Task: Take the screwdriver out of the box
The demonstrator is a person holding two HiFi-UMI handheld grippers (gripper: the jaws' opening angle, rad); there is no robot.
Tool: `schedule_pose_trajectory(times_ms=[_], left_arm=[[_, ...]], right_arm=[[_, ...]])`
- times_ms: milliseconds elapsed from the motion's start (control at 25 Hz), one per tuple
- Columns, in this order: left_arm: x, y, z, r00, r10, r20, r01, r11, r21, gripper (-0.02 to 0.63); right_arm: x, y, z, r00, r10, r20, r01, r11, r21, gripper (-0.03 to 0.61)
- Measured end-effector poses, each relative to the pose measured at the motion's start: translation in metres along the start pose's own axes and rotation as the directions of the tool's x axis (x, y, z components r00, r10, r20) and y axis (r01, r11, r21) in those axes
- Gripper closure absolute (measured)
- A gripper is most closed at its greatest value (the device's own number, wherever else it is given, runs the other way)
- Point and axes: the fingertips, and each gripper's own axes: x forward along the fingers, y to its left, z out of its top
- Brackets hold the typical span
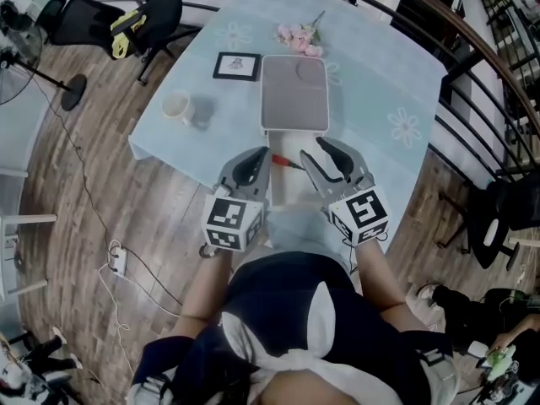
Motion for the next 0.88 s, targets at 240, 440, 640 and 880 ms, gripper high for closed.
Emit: schedule_pose_trajectory(times_ms=[240, 440, 640, 880], left_arm=[[0.009, 0.016, -0.01, 1.0, 0.003, -0.023, -0.003, 1.0, -0.017, 0.597], [0.015, 0.021, -0.016, 0.999, 0.005, -0.04, -0.006, 1.0, -0.024, 0.597], [0.021, 0.024, -0.02, 0.998, 0.004, -0.056, -0.006, 1.0, -0.024, 0.597], [0.025, 0.028, -0.025, 0.997, 0.004, -0.073, -0.006, 1.0, -0.027, 0.597]], right_arm=[[0.022, 0.005, -0.021, 0.997, 0.061, -0.044, -0.061, 0.998, 0.011, 0.423], [0.034, 0.006, -0.043, 0.989, 0.104, -0.107, -0.103, 0.995, 0.012, 0.423], [0.043, 0.007, -0.058, 0.978, 0.14, -0.155, -0.14, 0.99, 0.01, 0.423], [0.052, 0.012, -0.086, 0.949, 0.187, -0.254, -0.197, 0.98, -0.015, 0.423]])
